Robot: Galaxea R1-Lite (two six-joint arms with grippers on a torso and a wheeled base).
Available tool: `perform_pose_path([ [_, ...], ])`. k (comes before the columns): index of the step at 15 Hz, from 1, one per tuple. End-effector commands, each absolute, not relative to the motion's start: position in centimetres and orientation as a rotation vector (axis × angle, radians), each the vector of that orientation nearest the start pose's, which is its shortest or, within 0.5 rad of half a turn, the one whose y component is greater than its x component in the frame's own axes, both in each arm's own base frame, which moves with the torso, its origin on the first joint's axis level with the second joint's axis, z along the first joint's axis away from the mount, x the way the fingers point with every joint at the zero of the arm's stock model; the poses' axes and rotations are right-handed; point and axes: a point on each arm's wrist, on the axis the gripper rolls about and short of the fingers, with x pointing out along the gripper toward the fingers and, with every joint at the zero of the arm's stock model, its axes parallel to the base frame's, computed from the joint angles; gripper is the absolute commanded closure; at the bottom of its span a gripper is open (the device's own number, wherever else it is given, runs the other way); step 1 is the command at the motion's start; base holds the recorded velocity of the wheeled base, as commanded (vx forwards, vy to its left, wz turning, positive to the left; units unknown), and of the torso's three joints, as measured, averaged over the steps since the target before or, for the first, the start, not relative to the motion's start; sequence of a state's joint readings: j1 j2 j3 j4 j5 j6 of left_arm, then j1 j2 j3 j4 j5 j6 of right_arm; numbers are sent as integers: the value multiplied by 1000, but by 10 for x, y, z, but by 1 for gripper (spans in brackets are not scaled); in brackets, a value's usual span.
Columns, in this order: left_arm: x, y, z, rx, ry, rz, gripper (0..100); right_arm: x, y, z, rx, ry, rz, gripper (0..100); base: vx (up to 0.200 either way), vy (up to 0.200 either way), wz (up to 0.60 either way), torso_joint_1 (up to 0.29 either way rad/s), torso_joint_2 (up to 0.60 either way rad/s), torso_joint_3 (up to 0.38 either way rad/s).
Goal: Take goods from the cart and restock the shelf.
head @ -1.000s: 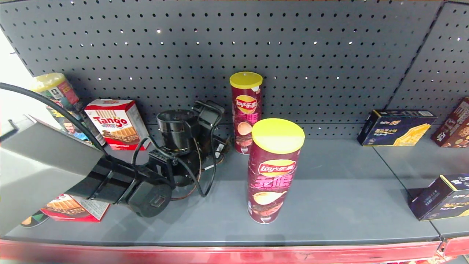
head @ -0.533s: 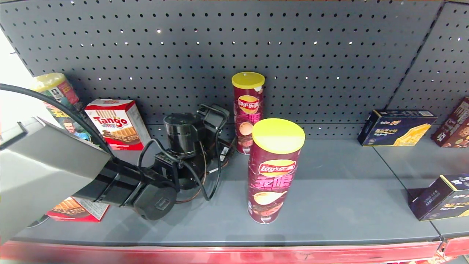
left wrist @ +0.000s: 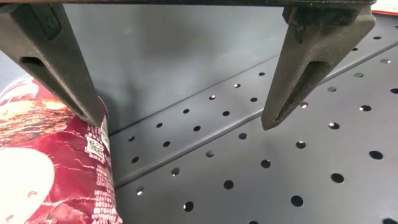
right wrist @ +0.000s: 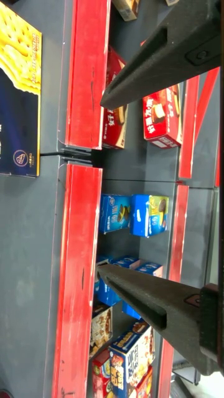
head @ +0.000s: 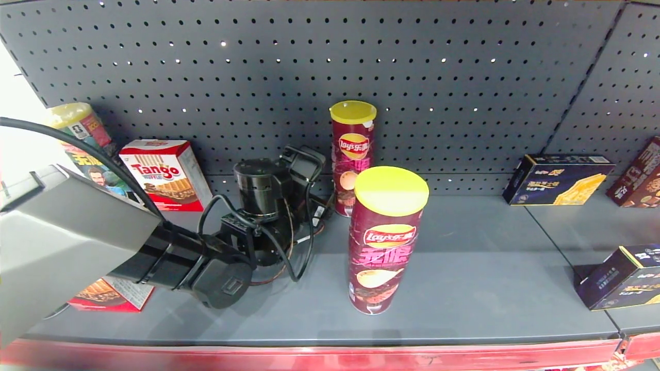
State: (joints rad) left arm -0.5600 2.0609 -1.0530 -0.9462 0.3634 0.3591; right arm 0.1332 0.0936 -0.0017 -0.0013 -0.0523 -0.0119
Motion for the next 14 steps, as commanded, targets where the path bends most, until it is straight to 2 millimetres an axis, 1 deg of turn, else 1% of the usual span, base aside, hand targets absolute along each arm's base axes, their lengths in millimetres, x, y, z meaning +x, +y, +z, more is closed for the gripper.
perform_pose_path([
  [1,344,-207,150,384,17,-207,0,-15,-3,78,-21,91,82,0,0,0,0,0,0,0],
  [4,343,-210,151,385,15,-213,0,-15,-3,78,-21,91,82,0,0,0,0,0,0,0],
  [14,342,-208,152,384,6,-210,0,-15,-3,78,-21,91,82,0,0,0,0,0,0,0],
])
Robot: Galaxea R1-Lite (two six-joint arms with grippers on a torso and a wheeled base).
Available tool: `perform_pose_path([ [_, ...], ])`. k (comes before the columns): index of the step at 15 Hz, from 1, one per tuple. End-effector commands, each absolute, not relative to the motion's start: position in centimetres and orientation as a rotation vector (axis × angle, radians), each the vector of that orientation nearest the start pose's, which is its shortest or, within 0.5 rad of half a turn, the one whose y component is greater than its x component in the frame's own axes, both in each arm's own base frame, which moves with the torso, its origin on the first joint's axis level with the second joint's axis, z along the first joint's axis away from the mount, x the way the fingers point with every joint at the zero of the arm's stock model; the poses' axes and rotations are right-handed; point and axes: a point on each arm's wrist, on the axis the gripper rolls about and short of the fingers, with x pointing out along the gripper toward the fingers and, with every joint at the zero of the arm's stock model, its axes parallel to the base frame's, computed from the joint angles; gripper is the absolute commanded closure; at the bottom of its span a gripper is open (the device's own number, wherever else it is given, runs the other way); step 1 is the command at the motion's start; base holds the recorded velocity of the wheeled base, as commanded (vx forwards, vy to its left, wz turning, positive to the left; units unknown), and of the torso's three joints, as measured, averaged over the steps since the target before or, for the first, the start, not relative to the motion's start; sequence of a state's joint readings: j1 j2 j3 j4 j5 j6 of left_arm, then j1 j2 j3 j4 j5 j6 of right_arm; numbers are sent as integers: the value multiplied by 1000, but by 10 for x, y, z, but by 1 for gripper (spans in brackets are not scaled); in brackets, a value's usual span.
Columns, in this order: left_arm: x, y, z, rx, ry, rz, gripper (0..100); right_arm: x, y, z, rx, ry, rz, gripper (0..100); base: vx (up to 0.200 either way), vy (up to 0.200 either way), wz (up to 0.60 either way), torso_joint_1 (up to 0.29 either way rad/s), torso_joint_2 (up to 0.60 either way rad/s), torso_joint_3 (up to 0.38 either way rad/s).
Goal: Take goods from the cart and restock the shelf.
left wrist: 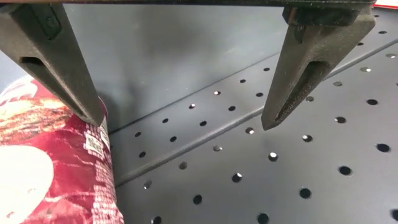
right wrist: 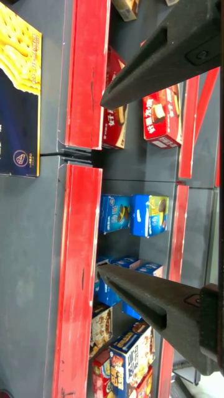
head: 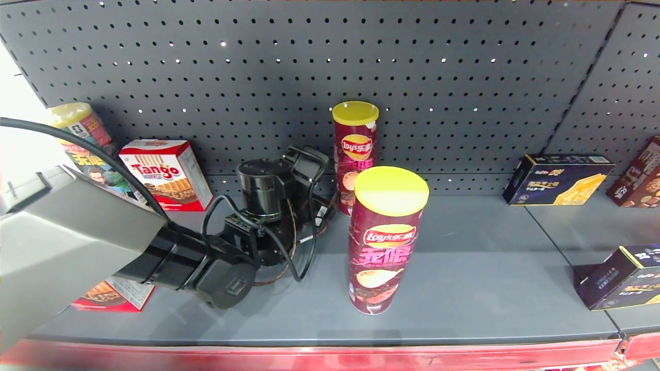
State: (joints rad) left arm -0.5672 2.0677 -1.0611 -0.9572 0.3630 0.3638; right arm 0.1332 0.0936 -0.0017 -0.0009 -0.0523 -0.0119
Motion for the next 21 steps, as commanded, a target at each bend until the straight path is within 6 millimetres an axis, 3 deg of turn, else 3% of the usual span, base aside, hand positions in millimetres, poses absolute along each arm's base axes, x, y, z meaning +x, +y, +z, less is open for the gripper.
perform_pose_path([
  [1,341,-209,153,382,2,-212,0,-15,-3,78,-21,91,82,0,0,0,0,0,0,0],
  [12,328,-192,207,279,-178,-68,0,-15,-3,78,-21,91,82,0,0,0,0,0,0,0],
  [18,295,-170,265,241,-313,-23,0,-15,-3,78,-21,91,82,0,0,0,0,0,0,0],
  [21,254,-156,292,216,-379,-49,0,-15,-3,78,-21,93,82,0,0,0,0,0,0,0],
])
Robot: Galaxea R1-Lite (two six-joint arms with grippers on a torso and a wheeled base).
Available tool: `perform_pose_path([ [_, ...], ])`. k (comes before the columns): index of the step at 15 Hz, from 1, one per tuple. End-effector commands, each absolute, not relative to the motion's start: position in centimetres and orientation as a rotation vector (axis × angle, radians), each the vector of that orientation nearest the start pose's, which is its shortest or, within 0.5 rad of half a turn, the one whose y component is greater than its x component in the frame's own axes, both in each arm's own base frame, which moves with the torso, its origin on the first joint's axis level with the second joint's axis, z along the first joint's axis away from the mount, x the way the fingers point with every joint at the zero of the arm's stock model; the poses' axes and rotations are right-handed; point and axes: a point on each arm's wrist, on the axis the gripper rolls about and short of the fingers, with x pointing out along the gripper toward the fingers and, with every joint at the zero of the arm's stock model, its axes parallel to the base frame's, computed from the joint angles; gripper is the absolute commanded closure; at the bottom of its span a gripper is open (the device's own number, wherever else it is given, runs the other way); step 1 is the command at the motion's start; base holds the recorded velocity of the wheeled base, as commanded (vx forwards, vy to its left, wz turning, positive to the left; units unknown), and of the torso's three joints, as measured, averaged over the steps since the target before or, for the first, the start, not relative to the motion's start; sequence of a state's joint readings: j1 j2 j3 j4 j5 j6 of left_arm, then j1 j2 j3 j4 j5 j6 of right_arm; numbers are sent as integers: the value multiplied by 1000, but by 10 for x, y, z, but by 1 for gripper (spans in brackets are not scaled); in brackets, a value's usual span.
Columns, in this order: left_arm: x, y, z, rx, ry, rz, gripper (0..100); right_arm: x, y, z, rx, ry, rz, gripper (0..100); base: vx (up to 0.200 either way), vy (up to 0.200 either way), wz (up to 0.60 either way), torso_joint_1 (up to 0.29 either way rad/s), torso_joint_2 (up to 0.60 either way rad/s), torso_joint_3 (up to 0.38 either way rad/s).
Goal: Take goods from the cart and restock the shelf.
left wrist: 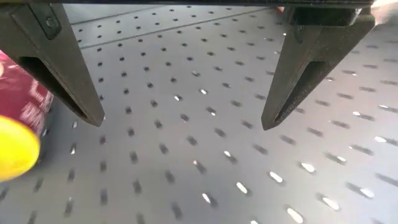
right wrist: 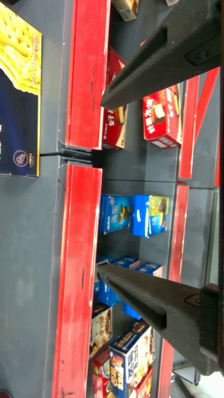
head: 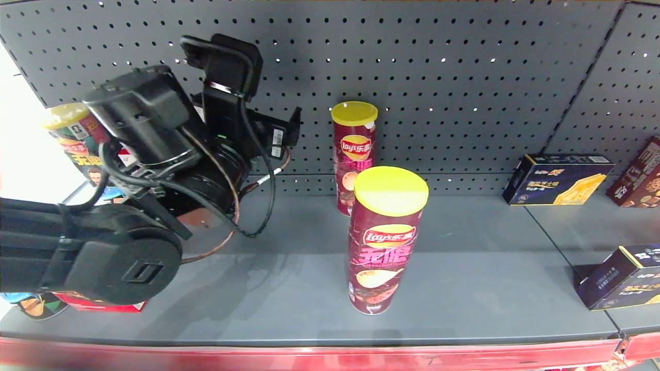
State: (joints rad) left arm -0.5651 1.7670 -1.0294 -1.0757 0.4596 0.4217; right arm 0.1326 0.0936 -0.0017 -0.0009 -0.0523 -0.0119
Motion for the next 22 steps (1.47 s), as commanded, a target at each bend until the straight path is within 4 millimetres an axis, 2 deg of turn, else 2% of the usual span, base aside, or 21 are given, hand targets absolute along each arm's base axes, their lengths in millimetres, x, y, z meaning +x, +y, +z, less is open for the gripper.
perform_pose_path([
  [1,225,-150,297,208,-386,-89,0,-15,-3,78,-21,93,82,0,0,0,0,0,0,0],
  [3,184,-133,303,189,-405,-131,0,-15,-3,78,-21,91,82,0,0,0,0,0,0,0],
  [4,173,-128,305,184,-412,-142,0,-15,-3,78,-21,93,82,0,0,0,0,0,0,0],
  [5,135,-107,306,183,-404,-181,0,-15,-3,78,-21,91,82,0,0,0,0,0,0,0],
  [6,126,-97,304,192,-392,-178,0,-15,-3,78,-21,91,82,0,0,0,0,0,0,0],
  [7,94,-66,298,209,-374,-166,0,-15,-3,78,-21,91,82,0,0,0,0,0,0,0],
  [8,81,-55,294,215,-370,-170,0,-15,-3,78,-21,91,82,0,0,0,0,0,0,0],
  [9,61,-38,286,210,-378,-170,0,-15,-3,78,-21,91,82,0,0,0,0,0,0,0],
  [12,25,-6,249,191,-413,-101,0,-15,-3,78,-21,91,82,0,0,0,0,0,0,0],
  [15,-11,15,207,178,-460,138,0,-15,-3,78,-21,91,82,0,0,0,0,0,0,0],
  [18,-38,16,159,93,-531,350,0,-15,-3,78,-21,91,82,0,0,0,0,0,0,0],
  [19,-34,15,147,86,-525,331,0,-15,-3,78,-21,91,82,0,0,0,0,0,0,0],
  [22,-26,8,132,118,-432,243,0,-15,-3,78,-21,91,82,0,0,0,0,0,0,0],
])
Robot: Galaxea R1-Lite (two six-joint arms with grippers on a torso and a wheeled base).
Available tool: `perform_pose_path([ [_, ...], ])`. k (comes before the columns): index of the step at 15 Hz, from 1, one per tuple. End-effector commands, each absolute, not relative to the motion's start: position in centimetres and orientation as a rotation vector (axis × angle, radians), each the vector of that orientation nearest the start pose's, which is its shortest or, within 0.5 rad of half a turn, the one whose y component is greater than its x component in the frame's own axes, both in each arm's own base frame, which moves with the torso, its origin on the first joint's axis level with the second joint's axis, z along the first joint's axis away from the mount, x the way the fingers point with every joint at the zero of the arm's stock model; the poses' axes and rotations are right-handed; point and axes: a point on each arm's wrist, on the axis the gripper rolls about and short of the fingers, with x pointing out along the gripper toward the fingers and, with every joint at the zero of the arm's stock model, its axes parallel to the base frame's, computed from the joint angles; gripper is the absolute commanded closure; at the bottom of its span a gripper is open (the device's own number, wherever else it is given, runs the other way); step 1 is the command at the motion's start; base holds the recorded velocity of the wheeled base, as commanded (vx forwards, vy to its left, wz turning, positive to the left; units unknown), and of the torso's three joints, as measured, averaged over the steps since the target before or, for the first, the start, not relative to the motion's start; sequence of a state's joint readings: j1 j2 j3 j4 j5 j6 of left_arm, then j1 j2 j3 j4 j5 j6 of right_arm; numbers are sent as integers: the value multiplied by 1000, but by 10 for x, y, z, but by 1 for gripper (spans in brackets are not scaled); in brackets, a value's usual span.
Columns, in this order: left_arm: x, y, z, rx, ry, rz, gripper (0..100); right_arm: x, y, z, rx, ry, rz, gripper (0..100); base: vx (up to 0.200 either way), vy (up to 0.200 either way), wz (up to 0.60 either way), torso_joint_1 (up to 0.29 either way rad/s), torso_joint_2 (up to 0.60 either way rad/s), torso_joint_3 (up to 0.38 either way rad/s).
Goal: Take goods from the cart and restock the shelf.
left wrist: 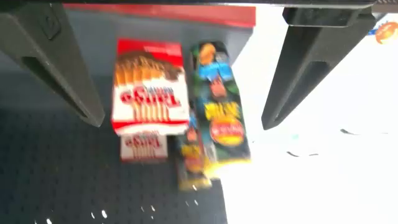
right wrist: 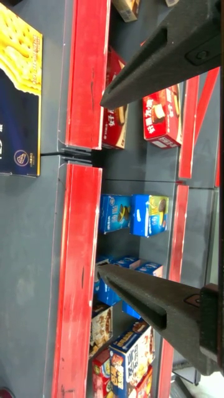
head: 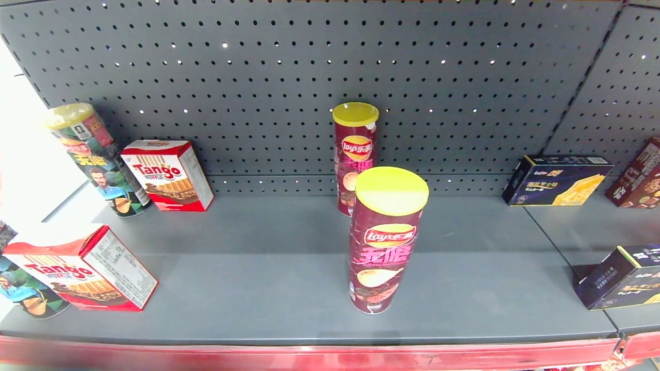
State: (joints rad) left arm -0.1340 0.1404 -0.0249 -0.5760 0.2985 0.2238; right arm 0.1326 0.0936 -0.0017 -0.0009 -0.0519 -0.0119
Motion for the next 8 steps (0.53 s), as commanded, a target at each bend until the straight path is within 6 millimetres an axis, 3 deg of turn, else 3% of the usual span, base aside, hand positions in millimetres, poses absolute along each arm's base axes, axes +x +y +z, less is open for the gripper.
perform_pose_path([
  [1,-26,6,128,121,-408,215,0,-15,-3,78,-21,91,82,0,0,0,0,0,0,0],
  [2,-26,3,124,130,-387,198,0,-15,-3,78,-21,91,82,0,0,0,0,0,0,0],
  [4,-25,-2,103,137,-255,-73,0,-15,-3,78,-21,91,82,0,0,0,0,0,0,0],
  [6,-23,-5,81,136,-70,-209,0,-15,-3,78,-21,91,82,0,0,0,0,0,0,0],
  [8,-24,-6,82,130,-76,-244,0,-15,-3,78,-21,91,82,0,0,0,0,0,0,0],
])
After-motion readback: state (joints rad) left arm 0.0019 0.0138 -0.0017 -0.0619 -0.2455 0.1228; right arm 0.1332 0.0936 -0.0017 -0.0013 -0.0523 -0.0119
